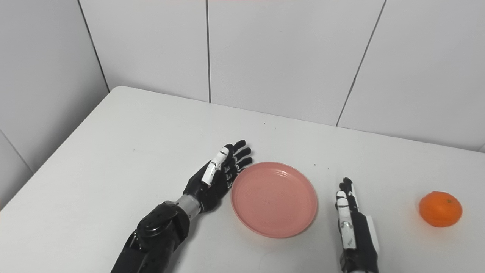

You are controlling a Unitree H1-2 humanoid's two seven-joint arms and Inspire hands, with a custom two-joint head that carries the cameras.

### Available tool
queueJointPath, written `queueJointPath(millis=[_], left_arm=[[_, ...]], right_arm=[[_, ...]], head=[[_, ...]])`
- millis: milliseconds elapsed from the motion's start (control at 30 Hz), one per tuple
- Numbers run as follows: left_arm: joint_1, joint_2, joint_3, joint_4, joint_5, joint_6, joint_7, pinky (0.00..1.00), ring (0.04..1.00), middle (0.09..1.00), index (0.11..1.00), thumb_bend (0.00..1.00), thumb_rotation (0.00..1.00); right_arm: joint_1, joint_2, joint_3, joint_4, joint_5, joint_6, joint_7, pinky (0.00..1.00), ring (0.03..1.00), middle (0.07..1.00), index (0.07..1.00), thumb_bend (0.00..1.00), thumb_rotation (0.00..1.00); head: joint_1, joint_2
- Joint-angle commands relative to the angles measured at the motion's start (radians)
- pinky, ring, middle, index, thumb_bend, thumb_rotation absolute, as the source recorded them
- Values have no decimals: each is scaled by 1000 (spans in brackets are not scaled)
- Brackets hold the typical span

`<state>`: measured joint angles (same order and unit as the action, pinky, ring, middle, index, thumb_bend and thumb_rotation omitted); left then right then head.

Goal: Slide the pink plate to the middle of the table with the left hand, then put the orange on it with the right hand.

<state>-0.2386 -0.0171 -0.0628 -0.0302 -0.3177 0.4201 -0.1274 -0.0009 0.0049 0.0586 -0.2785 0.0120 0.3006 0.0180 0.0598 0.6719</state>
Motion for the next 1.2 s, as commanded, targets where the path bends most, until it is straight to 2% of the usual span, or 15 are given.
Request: queueJointPath(millis=[0,233,433,533,633,833,967,1167], left_arm=[[14,-2,-6,-14,21,6,1,974,965,977,974,352,1000],[24,-9,-7,-25,40,-4,4,969,960,972,968,363,1000],[31,-15,10,-21,36,-17,3,974,963,975,974,357,1000],[34,-16,20,-18,34,-21,2,965,956,968,969,353,1000],[37,-13,32,-17,28,-22,-4,967,957,966,971,348,1000],[30,0,59,15,10,-47,-28,969,958,966,966,345,1000],[22,-1,77,36,1,-53,-32,968,952,959,957,346,1000],[3,6,104,94,-21,-76,-48,976,952,961,958,348,1000]], right_arm=[[-5,10,7,-27,4,24,5,1000,995,1000,1000,212,1000],[-16,13,-8,-38,8,50,0,1000,995,1000,1000,219,1000],[-43,3,-46,4,31,-6,-3,1000,988,1000,1000,216,1000],[-50,6,-55,15,15,-10,-20,1000,976,994,999,236,1000],[-55,17,-59,17,1,-18,-36,987,968,982,984,237,1000],[-67,19,-38,19,-49,-48,-53,948,959,973,977,244,1000],[-78,13,-25,13,-86,-74,-54,868,933,951,954,200,1000],[-102,-7,-14,-26,-156,-50,-54,862,887,909,912,239,1000]], head=[[-1,1],[-46,13],[-101,12],[-168,4],[-204,-4],[-289,-29],[-347,-49],[-418,-83]])
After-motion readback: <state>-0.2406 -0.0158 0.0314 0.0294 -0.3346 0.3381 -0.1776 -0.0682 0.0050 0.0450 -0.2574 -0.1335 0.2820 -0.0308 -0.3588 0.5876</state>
